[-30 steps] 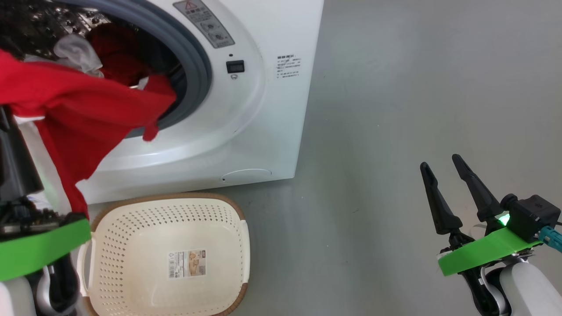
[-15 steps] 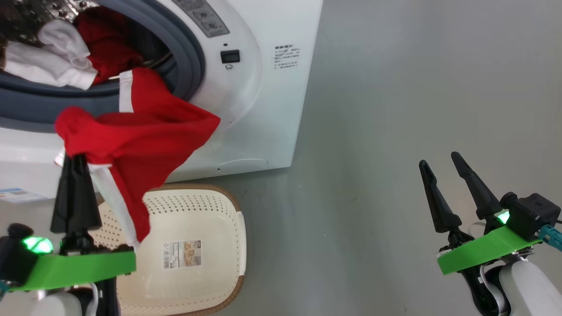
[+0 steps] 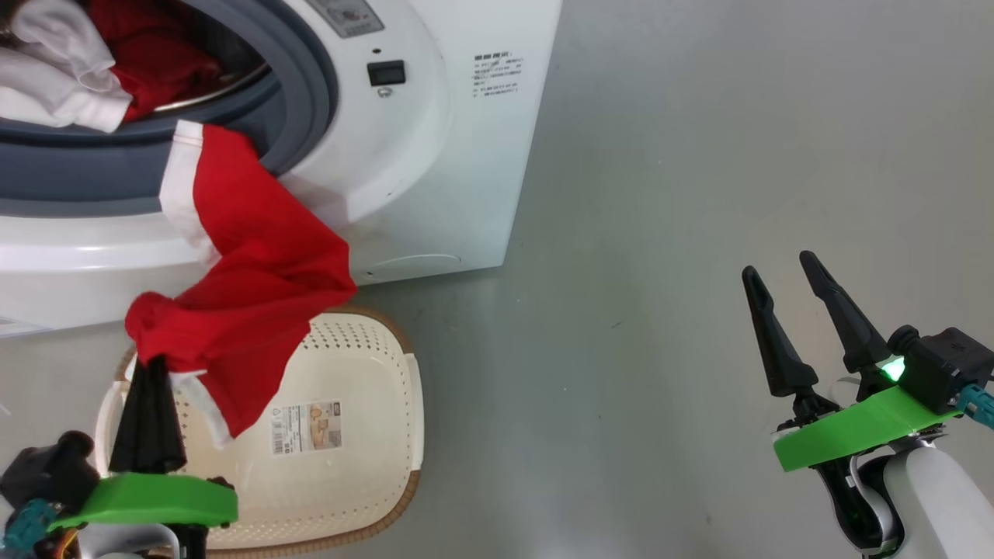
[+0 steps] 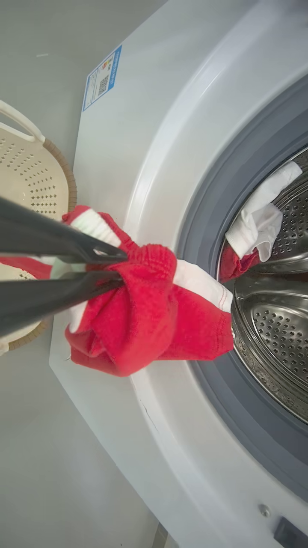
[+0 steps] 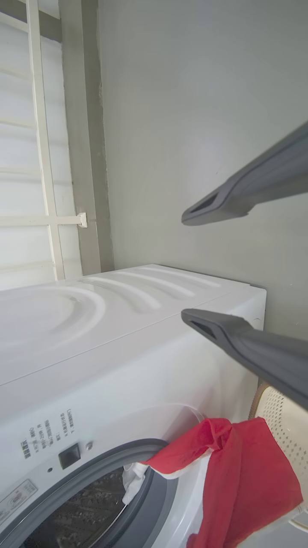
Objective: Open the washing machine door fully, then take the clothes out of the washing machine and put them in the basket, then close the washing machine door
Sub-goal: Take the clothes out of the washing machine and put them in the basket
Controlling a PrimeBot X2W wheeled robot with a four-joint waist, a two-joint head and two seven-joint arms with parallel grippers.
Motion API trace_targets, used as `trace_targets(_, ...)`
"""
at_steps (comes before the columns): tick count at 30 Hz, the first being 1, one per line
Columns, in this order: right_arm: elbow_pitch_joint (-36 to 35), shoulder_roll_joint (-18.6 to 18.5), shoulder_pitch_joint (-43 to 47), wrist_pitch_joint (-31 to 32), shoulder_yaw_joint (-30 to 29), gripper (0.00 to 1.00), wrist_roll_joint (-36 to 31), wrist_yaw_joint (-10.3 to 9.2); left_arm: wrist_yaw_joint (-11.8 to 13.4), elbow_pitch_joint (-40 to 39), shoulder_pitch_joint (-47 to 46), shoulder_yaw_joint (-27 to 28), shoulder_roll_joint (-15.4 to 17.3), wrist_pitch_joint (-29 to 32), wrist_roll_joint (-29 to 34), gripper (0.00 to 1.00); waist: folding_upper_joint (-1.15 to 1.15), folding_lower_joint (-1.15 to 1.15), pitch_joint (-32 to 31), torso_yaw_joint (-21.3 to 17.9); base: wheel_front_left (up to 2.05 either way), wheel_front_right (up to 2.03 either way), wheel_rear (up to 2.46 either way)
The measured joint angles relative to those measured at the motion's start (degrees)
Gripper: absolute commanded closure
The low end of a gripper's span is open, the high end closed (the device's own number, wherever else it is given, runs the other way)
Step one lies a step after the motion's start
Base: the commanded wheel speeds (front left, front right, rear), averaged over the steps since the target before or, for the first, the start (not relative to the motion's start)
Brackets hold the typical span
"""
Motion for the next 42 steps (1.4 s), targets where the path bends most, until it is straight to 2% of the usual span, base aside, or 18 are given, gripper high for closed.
trace_targets(10,-0.1,0.0,-1.3,0.0,0.0,0.0,0.0,0.0,-0.1,11.3,-1.9,-1.9,0.0,0.1,5.6,1.0,0.0,0.0,1.9,-0.3,0.0,0.0,0.0)
trace_targets(21,-0.6,-0.1,-2.6,0.0,-0.1,0.0,0.0,0.0,-0.1,21.3,-6.8,-2.7,0.0,0.1,7.5,1.0,0.0,0.0,4.6,-0.8,0.0,0.0,0.0)
trace_targets(37,-1.5,-0.2,-5.9,0.0,0.3,0.0,0.0,0.0,-0.1,42.7,-19.7,-5.3,1.1,0.1,12.7,1.0,0.0,0.0,10.7,-1.8,0.0,0.0,0.0)
trace_targets(42,-1.5,-0.2,-6.0,0.0,0.5,0.0,0.0,0.0,0.0,46.7,-22.8,-5.6,1.8,0.1,12.9,1.0,0.0,0.0,12.2,-2.6,0.0,0.0,0.0)
